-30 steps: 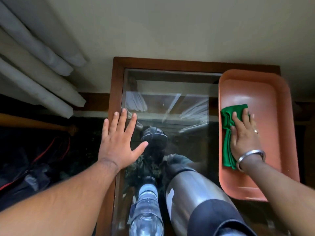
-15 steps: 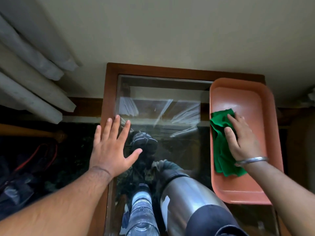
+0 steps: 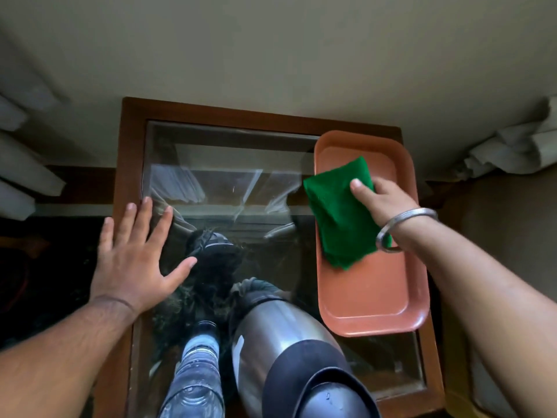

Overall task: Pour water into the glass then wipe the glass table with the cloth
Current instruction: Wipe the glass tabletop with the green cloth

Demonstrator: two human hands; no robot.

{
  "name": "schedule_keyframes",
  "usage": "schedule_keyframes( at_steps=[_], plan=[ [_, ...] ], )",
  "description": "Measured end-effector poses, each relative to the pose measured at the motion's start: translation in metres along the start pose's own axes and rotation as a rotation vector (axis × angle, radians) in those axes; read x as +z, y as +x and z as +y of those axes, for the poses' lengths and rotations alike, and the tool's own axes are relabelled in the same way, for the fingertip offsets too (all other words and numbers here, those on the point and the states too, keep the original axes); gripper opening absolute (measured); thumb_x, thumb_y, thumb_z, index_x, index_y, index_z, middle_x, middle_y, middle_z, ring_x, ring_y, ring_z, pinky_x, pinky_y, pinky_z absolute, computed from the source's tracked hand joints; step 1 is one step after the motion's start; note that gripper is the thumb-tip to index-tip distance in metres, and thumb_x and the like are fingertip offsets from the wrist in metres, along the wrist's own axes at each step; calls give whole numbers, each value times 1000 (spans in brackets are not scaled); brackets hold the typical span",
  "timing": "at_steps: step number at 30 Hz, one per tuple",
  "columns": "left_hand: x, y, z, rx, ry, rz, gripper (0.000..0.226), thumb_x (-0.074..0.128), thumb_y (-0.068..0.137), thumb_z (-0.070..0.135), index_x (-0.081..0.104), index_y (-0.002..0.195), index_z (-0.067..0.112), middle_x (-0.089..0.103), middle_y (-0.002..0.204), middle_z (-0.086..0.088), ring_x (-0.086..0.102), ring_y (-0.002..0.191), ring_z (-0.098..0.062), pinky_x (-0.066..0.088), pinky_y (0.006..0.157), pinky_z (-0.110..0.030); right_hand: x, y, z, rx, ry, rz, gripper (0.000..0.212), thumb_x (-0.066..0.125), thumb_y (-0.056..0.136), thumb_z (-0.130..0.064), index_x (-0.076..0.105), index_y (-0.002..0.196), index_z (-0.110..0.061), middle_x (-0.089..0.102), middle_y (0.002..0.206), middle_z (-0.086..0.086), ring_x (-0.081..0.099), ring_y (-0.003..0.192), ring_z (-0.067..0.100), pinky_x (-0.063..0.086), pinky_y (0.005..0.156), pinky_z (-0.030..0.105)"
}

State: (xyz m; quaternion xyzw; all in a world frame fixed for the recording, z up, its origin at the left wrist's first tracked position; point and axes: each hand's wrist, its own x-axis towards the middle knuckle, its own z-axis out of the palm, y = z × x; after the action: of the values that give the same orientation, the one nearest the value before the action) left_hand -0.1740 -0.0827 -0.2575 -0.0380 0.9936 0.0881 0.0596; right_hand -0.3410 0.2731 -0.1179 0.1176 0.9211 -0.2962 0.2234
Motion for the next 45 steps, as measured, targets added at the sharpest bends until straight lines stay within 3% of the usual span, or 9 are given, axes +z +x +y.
schedule_keyframes(
  at_steps=[3, 7, 12, 21, 26, 31, 38, 43, 45],
  plan=[
    [-1, 0, 1, -5, 1, -5, 98, 36, 80, 80, 26, 157, 20, 21, 165, -18, 18, 150, -40, 10, 120, -59, -7, -11, -38, -180, 230, -6, 17, 59, 90, -41, 66, 88, -25, 73, 90, -2, 71, 82, 16, 55, 74, 32],
    [-2, 0, 1, -8, 5, -9, 98, 36, 80, 79, 25, 157, 20, 20, 165, -17, 17, 151, -38, 11, 121, -59, 29, -1, -63, -71, 492, -199, 18, 63, 90, -34, 70, 93, -18, 74, 101, 10, 71, 95, 28, 54, 93, 47],
    [1, 0, -1, -4, -3, -14, 98, 37, 81, 80, 21, 158, 23, 18, 166, -15, 15, 152, -36, 10, 122, -59, 90, 9, -62, -351, -498, 124, 67, 61, 87, -41, 38, 142, -11, 53, 140, 15, 51, 127, 32, 44, 99, 36],
    [-9, -15, -6, 31, 25, -110, 116, 32, 75, 90, 11, 160, 14, 8, 167, -16, 7, 154, -35, 5, 122, -61, 162, 24, -42, -544, -812, -38, 77, 22, 93, -55, -1, 155, -16, -7, 163, 14, -6, 150, 32, 1, 121, 44],
    [-2, -38, -10, -50, -36, -107, 123, 38, 72, 90, 10, 158, 8, 9, 167, -14, 4, 154, -32, 9, 123, -56, 198, 37, -101, -702, -846, 45, 72, 21, 92, -49, 8, 155, -15, 5, 163, 16, 4, 149, 36, 8, 120, 48],
    [-6, -37, -11, -17, -104, -126, 129, 45, 65, 89, 12, 158, 5, 9, 167, -15, -1, 154, -30, 15, 122, -53, 184, -20, -51, -1530, -895, -587, 60, 50, 83, -34, 48, 142, -22, 40, 154, 6, 34, 143, 30, 26, 116, 49],
    [-10, -35, -12, -33, -136, -137, 130, 47, 64, 91, 16, 157, 6, 9, 167, -13, -6, 154, -25, 6, 122, -45, 184, 39, -92, -958, -751, -30, 61, 48, 85, -34, 42, 145, -30, 26, 158, 20, 28, 143, 41, 22, 119, 50],
    [-16, -35, -10, -23, -136, -150, 139, 48, 55, 94, 24, 155, 0, 15, 165, -16, 6, 153, -31, 5, 123, -49, 181, -12, -36, -1741, -921, -670, 61, 58, 84, -36, 45, 142, -27, 42, 153, 9, 38, 140, 31, 30, 113, 49],
    [-17, -36, -10, -26, -129, -155, 139, 46, 56, 95, 24, 155, 0, 15, 165, -17, 7, 153, -32, 6, 123, -49, 169, 24, -54, -1769, -1021, -492, 59, 61, 85, -36, 48, 141, -28, 43, 152, 9, 40, 139, 32, 30, 112, 49]
  ],
)
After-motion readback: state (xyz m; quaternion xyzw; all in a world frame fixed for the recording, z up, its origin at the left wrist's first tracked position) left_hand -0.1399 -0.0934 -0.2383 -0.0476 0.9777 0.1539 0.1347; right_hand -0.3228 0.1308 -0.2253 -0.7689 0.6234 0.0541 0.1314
